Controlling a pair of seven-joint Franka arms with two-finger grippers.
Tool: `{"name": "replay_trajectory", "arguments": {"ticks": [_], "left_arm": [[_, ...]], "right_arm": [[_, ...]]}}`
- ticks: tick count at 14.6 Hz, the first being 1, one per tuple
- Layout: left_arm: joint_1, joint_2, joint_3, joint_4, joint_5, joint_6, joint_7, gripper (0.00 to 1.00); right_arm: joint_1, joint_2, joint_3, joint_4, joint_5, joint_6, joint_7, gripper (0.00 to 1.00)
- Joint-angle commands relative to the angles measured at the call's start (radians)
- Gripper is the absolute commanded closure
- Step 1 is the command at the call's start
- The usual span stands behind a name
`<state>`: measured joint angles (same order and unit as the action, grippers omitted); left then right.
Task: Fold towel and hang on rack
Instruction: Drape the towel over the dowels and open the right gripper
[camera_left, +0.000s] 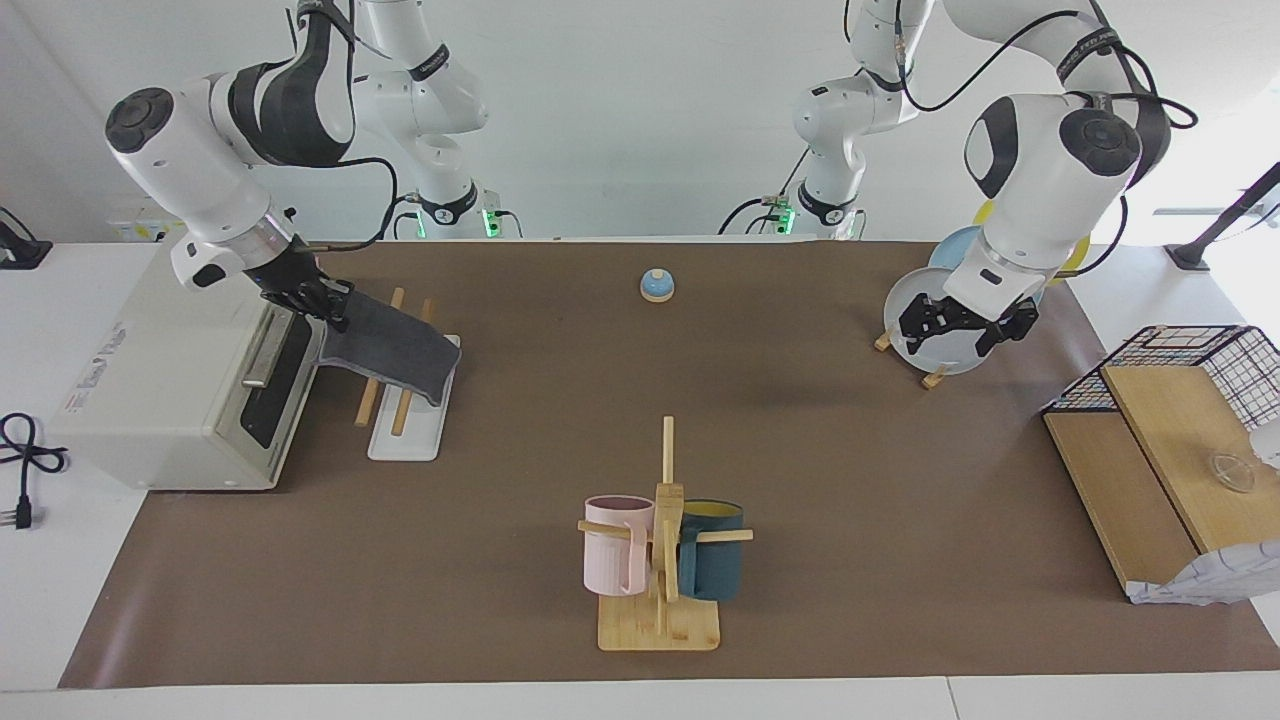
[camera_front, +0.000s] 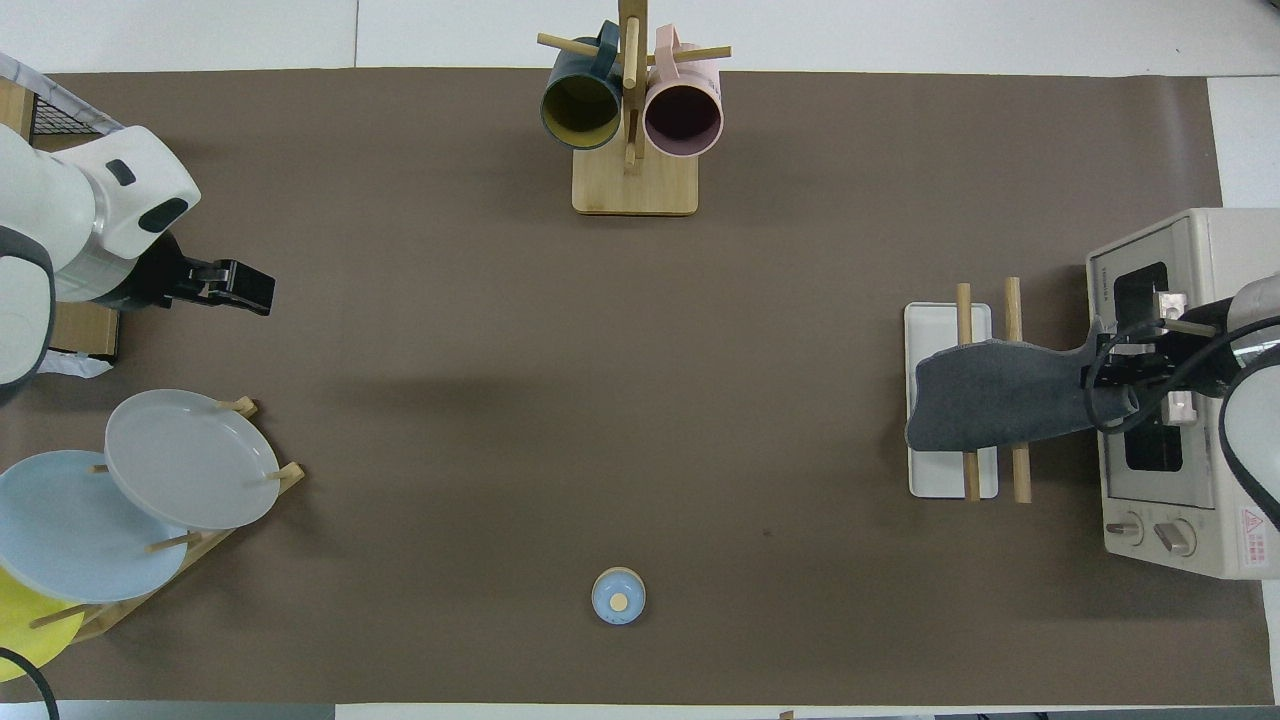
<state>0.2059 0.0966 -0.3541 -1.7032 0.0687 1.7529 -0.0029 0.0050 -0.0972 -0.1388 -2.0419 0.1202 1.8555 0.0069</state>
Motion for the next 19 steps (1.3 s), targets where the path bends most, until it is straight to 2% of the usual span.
{"name": "replay_trajectory", "arguments": {"ticks": [1,7,9,10,11,12,13,15,19], "left_arm": [[-0.005,0.026,-0.005,0.066,0.055,-0.07,0.011,0.0],[-0.02,-0.014,0.004,0.054,0.048,-0.092,0.001,0.0],[-0.11,-0.018,0.096,0.048,0.034,-0.082,-0.005,0.0],[-0.15,-0.023,0.145,0.046,0.008,-0.081,-0.012,0.0],[-0.198,-0.032,0.197,0.043,-0.016,-0.078,-0.015,0.0],[-0.248,-0.044,0.255,0.03,-0.023,-0.076,-0.014,0.0],[-0.291,-0.057,0.297,0.016,-0.024,-0.072,-0.014,0.0],[-0.33,-0.066,0.333,-0.006,-0.053,-0.061,-0.015,0.0],[-0.33,-0.086,0.339,-0.052,-0.095,-0.027,-0.015,0.0]], "right_arm": [[-0.016,-0.042,0.01,-0.075,-0.054,0.056,-0.051,1.0],[-0.043,-0.055,0.011,-0.127,-0.07,0.1,-0.085,1.0],[-0.043,-0.055,0.011,-0.127,-0.07,0.1,-0.084,1.0],[-0.042,-0.055,0.011,-0.127,-0.07,0.1,-0.082,0.89],[-0.042,-0.053,0.011,-0.124,-0.07,0.1,-0.082,0.66],[-0.042,-0.05,0.011,-0.12,-0.07,0.1,-0.084,0.29],[-0.042,-0.049,0.011,-0.115,-0.07,0.1,-0.084,0.0],[-0.034,-0.042,0.011,-0.094,-0.071,0.097,-0.084,0.0],[-0.033,-0.027,0.013,-0.014,-0.089,0.051,-0.087,0.0]]}}
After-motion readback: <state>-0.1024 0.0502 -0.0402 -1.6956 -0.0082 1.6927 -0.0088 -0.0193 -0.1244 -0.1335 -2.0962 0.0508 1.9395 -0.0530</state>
